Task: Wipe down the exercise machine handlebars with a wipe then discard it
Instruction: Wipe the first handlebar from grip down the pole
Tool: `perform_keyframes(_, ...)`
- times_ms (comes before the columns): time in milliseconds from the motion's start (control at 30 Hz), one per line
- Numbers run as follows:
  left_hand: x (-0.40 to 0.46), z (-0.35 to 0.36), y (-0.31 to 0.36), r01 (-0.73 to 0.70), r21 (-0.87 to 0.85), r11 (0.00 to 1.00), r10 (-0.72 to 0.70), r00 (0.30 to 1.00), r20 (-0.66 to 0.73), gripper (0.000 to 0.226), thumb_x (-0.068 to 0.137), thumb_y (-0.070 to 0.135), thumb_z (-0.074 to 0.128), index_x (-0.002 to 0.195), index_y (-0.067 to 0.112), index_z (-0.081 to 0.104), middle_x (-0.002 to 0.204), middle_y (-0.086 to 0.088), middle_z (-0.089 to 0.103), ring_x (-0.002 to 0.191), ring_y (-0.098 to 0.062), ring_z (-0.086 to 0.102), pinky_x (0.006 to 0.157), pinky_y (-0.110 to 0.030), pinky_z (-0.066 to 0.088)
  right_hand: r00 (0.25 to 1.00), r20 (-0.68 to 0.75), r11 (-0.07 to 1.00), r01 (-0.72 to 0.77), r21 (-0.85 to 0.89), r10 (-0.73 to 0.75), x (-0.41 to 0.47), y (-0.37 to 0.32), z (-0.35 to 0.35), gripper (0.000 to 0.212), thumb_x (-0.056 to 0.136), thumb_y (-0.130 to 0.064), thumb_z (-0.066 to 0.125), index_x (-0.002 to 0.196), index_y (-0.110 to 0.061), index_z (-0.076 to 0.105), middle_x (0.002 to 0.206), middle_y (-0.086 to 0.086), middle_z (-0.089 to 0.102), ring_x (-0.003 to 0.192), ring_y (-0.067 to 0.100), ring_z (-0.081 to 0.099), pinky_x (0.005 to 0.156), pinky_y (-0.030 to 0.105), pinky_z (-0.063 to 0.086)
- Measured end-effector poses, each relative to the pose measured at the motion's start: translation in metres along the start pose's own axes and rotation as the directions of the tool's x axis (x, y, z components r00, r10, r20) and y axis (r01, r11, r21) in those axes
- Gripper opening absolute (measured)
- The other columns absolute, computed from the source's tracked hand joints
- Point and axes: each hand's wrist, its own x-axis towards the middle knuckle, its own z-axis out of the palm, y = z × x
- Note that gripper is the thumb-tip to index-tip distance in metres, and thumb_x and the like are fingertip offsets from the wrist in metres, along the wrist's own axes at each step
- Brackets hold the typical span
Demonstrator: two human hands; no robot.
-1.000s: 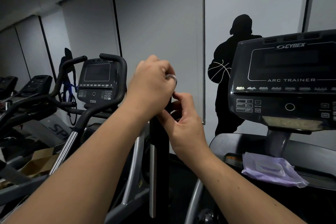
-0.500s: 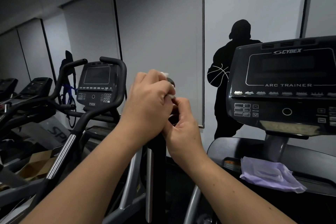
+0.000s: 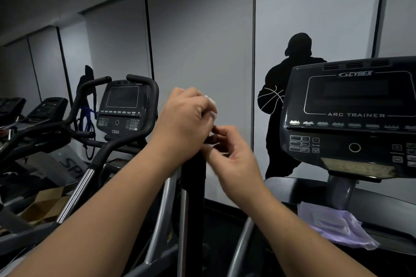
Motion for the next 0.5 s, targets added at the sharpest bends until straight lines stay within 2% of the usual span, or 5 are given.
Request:
perform_keyframes(67,0.0,0.004,0.002,-0.027,0.009,1.0,0.027,1.0,-0.015,0.011,0.08,0.01,0.065,0.082,0.013,0.075,0.089,-0.001,0.07,0.093,-0.029,0.056,0.082,-0.024,0.039,0.996,-0.087,0.999,0.037,0.013,-0.036,0.007,-0.005,-0.008,0.011,0.087,-0.029,0.064,0.098,-0.032,0.066,0.09,-0.006,0.069,0.081,0.016,0.062,0.081,0.045,0.054)
perform_keyframes(133,-0.012,0.005,0.002,-0.055,-0.031,0.998,0.053,0.997,-0.05,0.015,0.08,0.003,0.069,0.088,0.014,0.074,0.09,0.005,0.07,0.095,-0.026,0.059,0.084,-0.026,0.044,0.988,-0.152,0.999,0.04,0.03,-0.035,0.019,-0.016,-0.015,0.021,0.097,-0.017,0.06,0.104,-0.036,0.064,0.086,-0.013,0.065,0.079,0.008,0.06,0.078,0.036,0.054)
perform_keyframes(267,-0.03,-0.001,-0.003,0.126,-0.382,0.916,-0.178,0.978,-0.105,0.044,0.08,0.009,0.068,0.12,0.023,0.062,0.107,0.022,0.069,0.107,-0.005,0.068,0.095,-0.036,0.055,0.998,-0.021,0.996,0.062,-0.07,-0.064,0.046,-0.032,-0.014,0.034,0.101,-0.019,0.058,0.133,-0.03,0.061,0.107,0.0,0.061,0.087,0.007,0.063,0.085,0.027,0.054)
perform_keyframes(400,-0.044,-0.001,-0.002,0.245,-0.521,0.818,-0.314,0.948,-0.047,0.061,0.079,0.012,0.063,0.137,0.023,0.048,0.13,0.015,0.058,0.126,-0.002,0.057,0.108,-0.03,0.048,0.995,0.035,0.929,0.101,-0.355,-0.094,0.062,-0.037,-0.01,0.018,0.099,-0.019,0.062,0.113,-0.019,0.073,0.103,-0.002,0.056,0.084,0.007,0.061,0.084,0.022,0.051)
perform_keyframes(500,-0.052,0.001,-0.005,0.383,-0.498,0.778,-0.425,0.905,0.033,0.073,0.075,0.033,0.068,0.143,0.028,0.041,0.132,0.011,0.056,0.121,-0.001,0.057,0.104,-0.031,0.049,0.99,0.025,0.897,0.136,-0.42,-0.138,0.065,-0.04,-0.01,0.009,0.095,-0.016,0.065,0.092,-0.018,0.072,0.094,0.001,0.055,0.08,0.01,0.058,0.076,0.023,0.047)
